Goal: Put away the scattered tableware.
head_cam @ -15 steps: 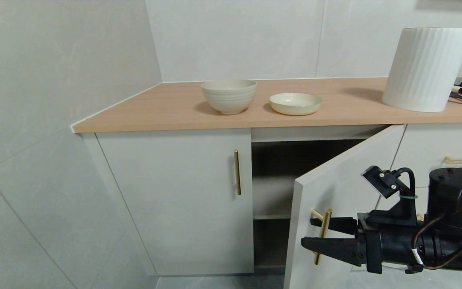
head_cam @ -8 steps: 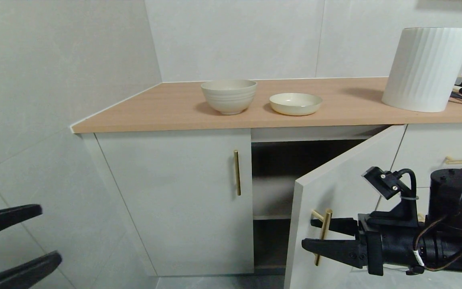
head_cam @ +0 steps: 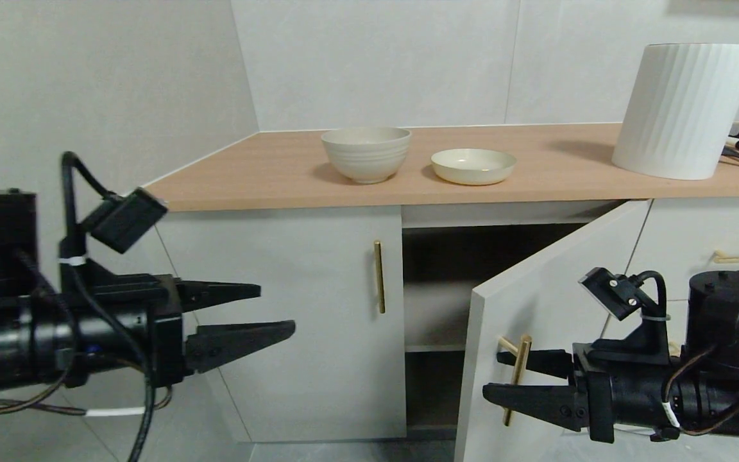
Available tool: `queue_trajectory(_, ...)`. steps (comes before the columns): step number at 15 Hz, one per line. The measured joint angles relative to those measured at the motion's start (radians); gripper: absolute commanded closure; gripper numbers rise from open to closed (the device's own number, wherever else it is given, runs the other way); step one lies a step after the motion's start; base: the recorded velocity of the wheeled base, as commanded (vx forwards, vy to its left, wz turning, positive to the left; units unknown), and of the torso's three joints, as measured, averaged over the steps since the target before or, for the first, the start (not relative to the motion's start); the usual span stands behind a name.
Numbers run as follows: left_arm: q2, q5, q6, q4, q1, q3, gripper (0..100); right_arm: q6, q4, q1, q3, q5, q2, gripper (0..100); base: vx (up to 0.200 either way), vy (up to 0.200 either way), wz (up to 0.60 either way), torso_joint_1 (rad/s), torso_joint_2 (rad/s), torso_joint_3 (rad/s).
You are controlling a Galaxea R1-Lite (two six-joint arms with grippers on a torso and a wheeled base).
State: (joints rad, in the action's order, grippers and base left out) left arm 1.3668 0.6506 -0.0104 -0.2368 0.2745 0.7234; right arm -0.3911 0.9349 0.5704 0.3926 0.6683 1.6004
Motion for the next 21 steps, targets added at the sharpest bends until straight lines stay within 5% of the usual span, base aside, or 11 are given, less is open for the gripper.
queue_trajectory(4, 0.201, -0.008, -0.163, -0.285, 0.099, 0.000, 0, 0.001, 0.000, 0.001, -0.006, 0.001, 0.000, 0, 0.000, 0.000, 0.00, 0.000, 0.00, 0.000)
queue_trajectory(7, 0.283, -0.018, -0.192, -0.341, 0.160, 0.000, 0, 0.001, 0.000, 0.001, -0.008, 0.012, 0.001, 0, 0.000, 0.000, 0.00, 0.000, 0.00, 0.000)
queue_trajectory(8, 0.300, -0.038, -0.192, -0.343, 0.175, 0.001, 100, 0.002, -0.001, 0.001, -0.009, 0.017, 0.001, 0, 0.000, 0.000, 0.00, 0.000, 0.00, 0.000)
queue_trajectory(15, 0.439, -0.075, -0.198, -0.346, 0.231, 0.105, 100, 0.005, -0.001, 0.001, -0.016, 0.021, 0.001, 0, 0.000, 0.000, 0.00, 0.000, 0.00, 0.000)
queue_trajectory(17, 0.486, -0.079, -0.237, -0.362, 0.260, 0.138, 100, 0.005, -0.001, 0.001, -0.019, 0.022, -0.001, 0, 0.000, 0.000, 0.00, 0.000, 0.00, 0.000)
queue_trajectory(21, 0.571, -0.094, -0.287, -0.575, 0.328, 0.148, 100, 0.004, -0.001, 0.000, -0.026, 0.022, -0.011, 0, 0.000, 0.000, 0.00, 0.000, 0.00, 0.000)
